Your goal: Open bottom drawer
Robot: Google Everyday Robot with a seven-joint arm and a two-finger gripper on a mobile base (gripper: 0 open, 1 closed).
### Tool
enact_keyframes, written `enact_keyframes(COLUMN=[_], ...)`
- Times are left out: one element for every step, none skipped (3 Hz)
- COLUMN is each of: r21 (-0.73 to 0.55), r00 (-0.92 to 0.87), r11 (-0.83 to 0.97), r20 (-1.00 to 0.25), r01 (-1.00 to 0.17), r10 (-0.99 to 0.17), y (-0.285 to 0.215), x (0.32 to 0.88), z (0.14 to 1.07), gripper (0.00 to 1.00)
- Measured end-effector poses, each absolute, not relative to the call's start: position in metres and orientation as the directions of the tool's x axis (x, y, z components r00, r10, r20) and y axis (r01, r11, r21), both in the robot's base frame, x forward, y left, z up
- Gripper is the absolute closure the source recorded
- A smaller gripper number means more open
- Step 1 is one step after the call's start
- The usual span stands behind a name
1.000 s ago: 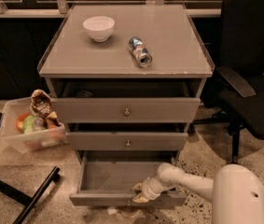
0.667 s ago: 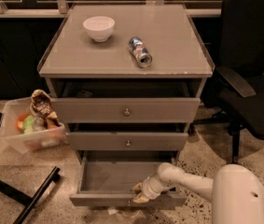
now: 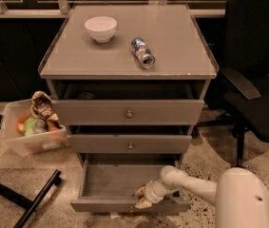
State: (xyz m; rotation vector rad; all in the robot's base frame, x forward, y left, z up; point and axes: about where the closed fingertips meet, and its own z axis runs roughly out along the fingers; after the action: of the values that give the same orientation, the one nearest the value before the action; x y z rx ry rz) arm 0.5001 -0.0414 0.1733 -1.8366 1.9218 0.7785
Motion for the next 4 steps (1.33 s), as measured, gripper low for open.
enact_keyframes(r21=[0.167,0.193,0.205,0.205], r00=[-0.075,-0.061,-0.050,-0.037], r11=[-0.036,-0.074,-0.096,-0.109], r20=[-0.610,-0.610,-0.606,-0.601], r01=[-0.985,-0.979,-0.974,-0.973], r10=[-0.789,-0.790,-0.794,-0.798], y=[-0.037,-0.030,-0.025,-0.021], x=[0.472,0.440,0.416,0.402], z=[0.169,0.169,0.173,0.178], gripper=[0.11,0.00,0.18,0.42])
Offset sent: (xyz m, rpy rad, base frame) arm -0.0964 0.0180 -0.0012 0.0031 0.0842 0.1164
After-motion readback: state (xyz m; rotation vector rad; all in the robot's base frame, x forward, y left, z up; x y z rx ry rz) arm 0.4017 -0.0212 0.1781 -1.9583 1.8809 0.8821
